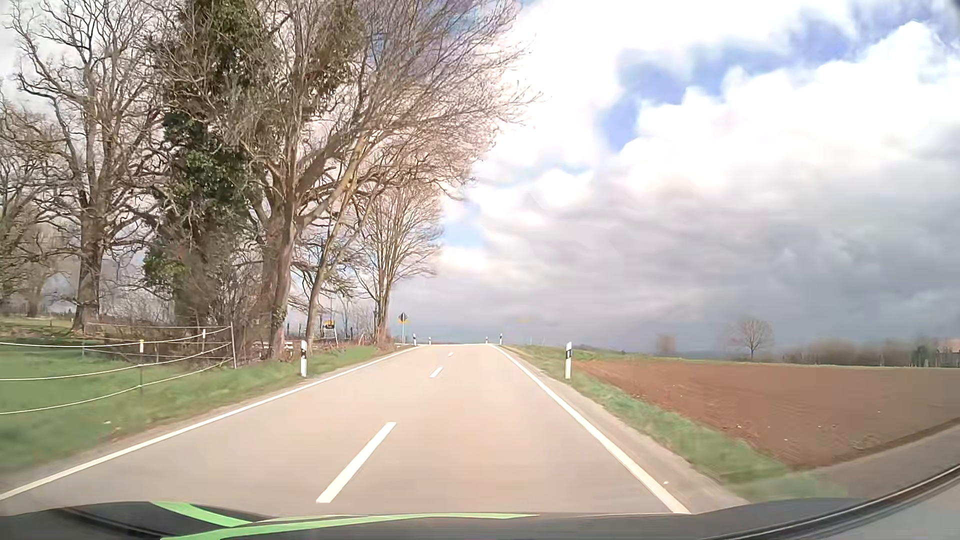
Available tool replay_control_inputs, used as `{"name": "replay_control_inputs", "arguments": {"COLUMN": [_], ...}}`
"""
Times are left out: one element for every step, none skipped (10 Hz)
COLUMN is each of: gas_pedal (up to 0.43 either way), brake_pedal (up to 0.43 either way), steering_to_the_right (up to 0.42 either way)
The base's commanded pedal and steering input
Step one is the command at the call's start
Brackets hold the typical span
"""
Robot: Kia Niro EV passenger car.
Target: Follow the waypoints while adhering to traffic rules and regulations
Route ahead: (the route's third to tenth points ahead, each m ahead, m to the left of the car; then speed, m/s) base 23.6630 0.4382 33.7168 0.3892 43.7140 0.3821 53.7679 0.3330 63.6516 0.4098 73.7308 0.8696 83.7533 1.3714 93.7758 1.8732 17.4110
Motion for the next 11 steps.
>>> {"name": "replay_control_inputs", "arguments": {"gas_pedal": [0.287,0.287,0.287,0.287,0.287,0.287,0.287,0.287,0.28,0.268,0.26], "brake_pedal": [0.0,0.0,0.0,0.0,0.0,0.0,0.0,0.0,0.0,0.0,0.0], "steering_to_the_right": [-0.002,-0.002,-0.002,-0.002,-0.002,-0.002,-0.002,-0.002,-0.002,-0.002,-0.002]}}
